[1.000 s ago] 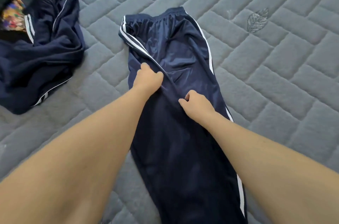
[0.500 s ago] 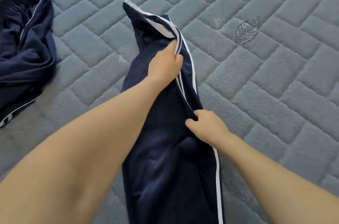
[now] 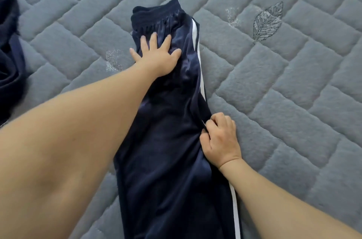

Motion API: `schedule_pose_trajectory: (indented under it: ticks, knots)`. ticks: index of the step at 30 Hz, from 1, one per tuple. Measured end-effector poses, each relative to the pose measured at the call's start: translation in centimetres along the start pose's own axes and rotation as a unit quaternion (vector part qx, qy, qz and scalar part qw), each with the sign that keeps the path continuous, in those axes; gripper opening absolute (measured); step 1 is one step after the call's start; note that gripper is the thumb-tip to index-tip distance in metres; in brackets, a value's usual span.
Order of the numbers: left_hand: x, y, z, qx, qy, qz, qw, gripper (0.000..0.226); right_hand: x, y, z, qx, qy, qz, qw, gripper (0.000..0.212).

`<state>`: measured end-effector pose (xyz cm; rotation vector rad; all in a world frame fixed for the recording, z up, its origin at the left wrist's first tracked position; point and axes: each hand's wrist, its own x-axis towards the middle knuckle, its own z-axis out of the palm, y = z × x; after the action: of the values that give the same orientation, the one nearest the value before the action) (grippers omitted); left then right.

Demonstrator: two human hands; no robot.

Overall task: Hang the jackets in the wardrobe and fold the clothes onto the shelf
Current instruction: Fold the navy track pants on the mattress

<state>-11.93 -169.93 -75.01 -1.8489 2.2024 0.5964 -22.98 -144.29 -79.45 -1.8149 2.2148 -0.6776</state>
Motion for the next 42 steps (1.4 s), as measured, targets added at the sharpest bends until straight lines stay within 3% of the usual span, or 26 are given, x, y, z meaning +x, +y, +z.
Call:
schedule_pose_trajectory:
  ticks: [7,12,14,17,20,23,25,27,29,31,33,36,39,42]
  knots:
    - [-0.4,0.0,3.5,0.081,0.127,0.019,0.988,0.069,0.4,0.5,0.2,-0.008,-0.015,-0.008,1.0,0.022]
    - [-6.0,-0.8,3.6,0.031,0.224,0.138,0.964,0.065,0.4,0.8,0.5,-0.004,-0.009,-0.013,1.0,0.022]
    - [-11.0,-3.5,5.5,-0.014,0.243,0.106,0.964,0.064,0.5,0.8,0.5,-0.002,-0.004,-0.016,1.0,0.026]
    - [-18.4,-6.9,9.1,-0.008,0.194,-0.008,0.981,0.065,0.6,0.8,0.5,-0.003,0.009,-0.012,1.0,0.034]
    - [-20.6,-7.8,10.9,0.072,0.137,0.016,0.988,0.065,0.6,0.6,0.2,0.004,0.01,-0.013,1.0,0.038]
    - [-20.2,-7.6,10.7,0.074,0.128,0.018,0.989,0.067,0.5,0.1,-0.6,0.035,0.009,0.012,0.999,0.041]
    - [-20.8,-7.9,10.6,0.037,0.09,-0.012,0.995,0.067,0.2,-0.3,-1.3,0.115,0.004,0.068,0.991,0.035]
    - [-22.4,-7.9,10.9,-0.021,0.058,-0.053,0.997,0.069,-0.4,-0.9,-2.2,0.23,0.011,0.17,0.958,0.026]
    - [-25.4,-7.4,11.2,-0.068,0.061,-0.091,0.992,0.075,-1.8,-1.3,-3.1,0.273,-0.004,0.268,0.924,0.033]
    - [-28.7,-6.8,11.4,-0.188,0.108,-0.167,0.962,0.08,-3.7,-1.2,-4.3,0.291,-0.024,0.3,0.908,0.045]
    - [-31.5,-7.2,11.5,-0.335,0.129,-0.245,0.901,0.065,-5.9,-1.5,-5.6,0.297,-0.059,0.325,0.896,0.038]
    - [-34.4,-8.0,11.5,-0.468,0.045,-0.264,0.842,0.037,-9.9,-2.2,-7.2,0.245,-0.083,0.332,0.907,0.025]
    - [-36.3,-8.1,11.4,-0.513,-0.035,-0.26,0.817,0.038,-13.9,-3.3,-8.3,0.218,-0.17,0.268,0.923,0.033]
    - [-37.5,-8.0,11.3,-0.483,-0.064,-0.251,0.836,0.038,-17.0,-4.5,-8.4,0.148,-0.318,0.238,0.906,0.027]
